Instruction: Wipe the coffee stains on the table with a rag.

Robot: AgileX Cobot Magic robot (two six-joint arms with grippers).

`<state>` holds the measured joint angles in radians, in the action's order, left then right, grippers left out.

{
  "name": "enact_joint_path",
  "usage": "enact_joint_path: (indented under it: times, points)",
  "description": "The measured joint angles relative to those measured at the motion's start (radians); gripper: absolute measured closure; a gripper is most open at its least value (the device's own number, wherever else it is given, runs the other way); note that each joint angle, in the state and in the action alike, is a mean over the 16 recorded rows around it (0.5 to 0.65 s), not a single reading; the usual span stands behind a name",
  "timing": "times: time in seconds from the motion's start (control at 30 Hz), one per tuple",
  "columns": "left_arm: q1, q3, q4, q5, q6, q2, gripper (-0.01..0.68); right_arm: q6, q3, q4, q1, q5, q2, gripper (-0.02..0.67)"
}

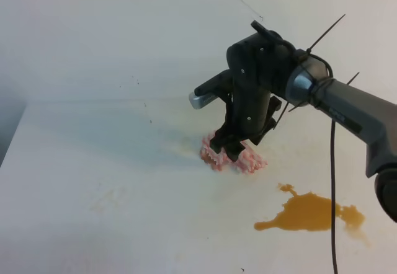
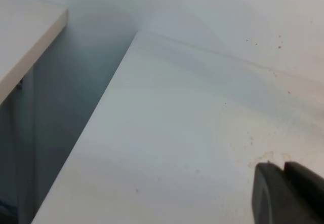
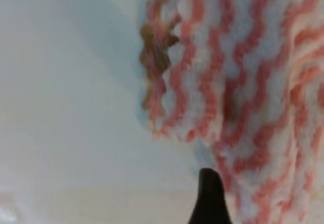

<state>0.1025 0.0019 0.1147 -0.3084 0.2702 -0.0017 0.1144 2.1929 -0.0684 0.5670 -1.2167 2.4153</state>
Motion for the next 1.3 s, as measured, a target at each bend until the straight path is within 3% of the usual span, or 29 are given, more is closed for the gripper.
enact_joint_path:
  times: [0.4,0.93,1.13,1.3]
  points:
    - [0.000,0.000,0.000,0.000,0.000,0.000,0.676,0.000,0.097,0.007,0.000,0.057,0.104,0.207]
    - [0.000,0.004,0.000,0.002,0.000,-0.002,0.676,-0.041,0.157,-0.083,0.000,0.030,0.108,0.569]
    - [0.000,0.006,0.000,0.002,0.000,-0.003,0.676,-0.057,0.149,-0.111,0.000,-0.006,0.012,0.598]
    - [0.000,0.010,0.000,0.003,0.000,-0.005,0.676,-0.053,0.048,-0.105,0.000,-0.013,-0.120,0.598]
